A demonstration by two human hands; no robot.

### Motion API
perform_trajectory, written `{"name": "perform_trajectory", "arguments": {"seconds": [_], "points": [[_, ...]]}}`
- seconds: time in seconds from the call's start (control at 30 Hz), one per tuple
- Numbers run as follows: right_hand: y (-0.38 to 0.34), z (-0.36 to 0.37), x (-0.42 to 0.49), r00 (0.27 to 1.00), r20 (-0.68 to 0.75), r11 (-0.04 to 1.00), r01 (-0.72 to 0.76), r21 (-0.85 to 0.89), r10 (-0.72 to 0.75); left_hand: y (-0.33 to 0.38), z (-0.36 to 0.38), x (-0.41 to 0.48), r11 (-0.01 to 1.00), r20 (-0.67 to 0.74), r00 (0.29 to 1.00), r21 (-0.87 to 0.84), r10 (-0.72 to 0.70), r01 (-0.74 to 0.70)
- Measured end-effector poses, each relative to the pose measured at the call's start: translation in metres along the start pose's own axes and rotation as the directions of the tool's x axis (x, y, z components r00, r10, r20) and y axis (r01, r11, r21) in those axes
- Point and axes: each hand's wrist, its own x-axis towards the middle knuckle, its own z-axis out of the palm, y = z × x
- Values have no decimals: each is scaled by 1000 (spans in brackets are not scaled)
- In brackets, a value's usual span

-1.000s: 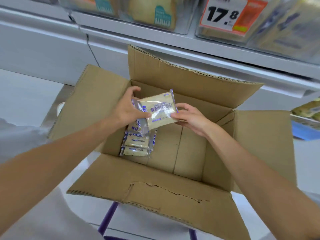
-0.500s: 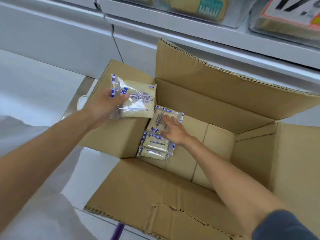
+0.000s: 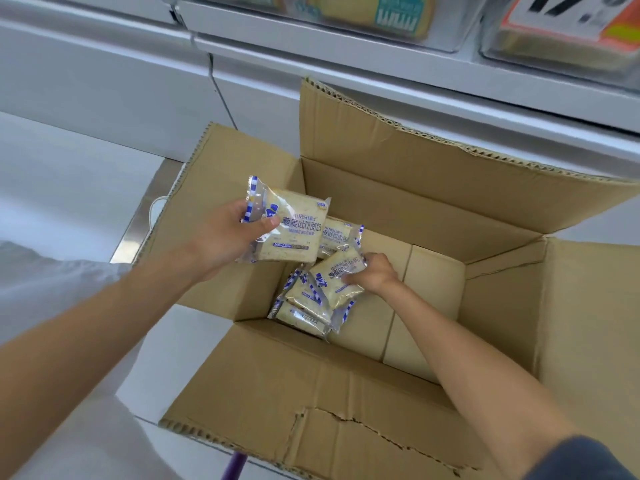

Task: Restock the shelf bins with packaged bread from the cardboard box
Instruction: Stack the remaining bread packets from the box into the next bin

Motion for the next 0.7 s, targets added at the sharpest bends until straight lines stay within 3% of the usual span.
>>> {"name": "perform_trajectory", "arguments": {"seconds": [0.13,0.27,0.43,0.53,0.63,0.7], "points": [[15,-58,-44,991,-11,912,125,391,-131,6,12,-4,997,3,1000,70,19,-19],[4,-117,-104,966,2,687,182,703,-258,25,37,-13,993,-4,999,103,49,-48],[-24,-155,-161,954,-59,603,232,764,-293,99,107,-56,987,158,983,-148,88,-65],[-29,-193,-197,948,-183,599,307,739,-260,137,134,-71,968,237,938,-57,252,-246],[-23,-239,-227,912,-247,533,394,749,-327,176,154,-76,911,131,906,37,403,-411],[-19,-272,-243,898,-310,459,428,778,-311,206,172,-80,840,144,846,117,513,-529]]}}
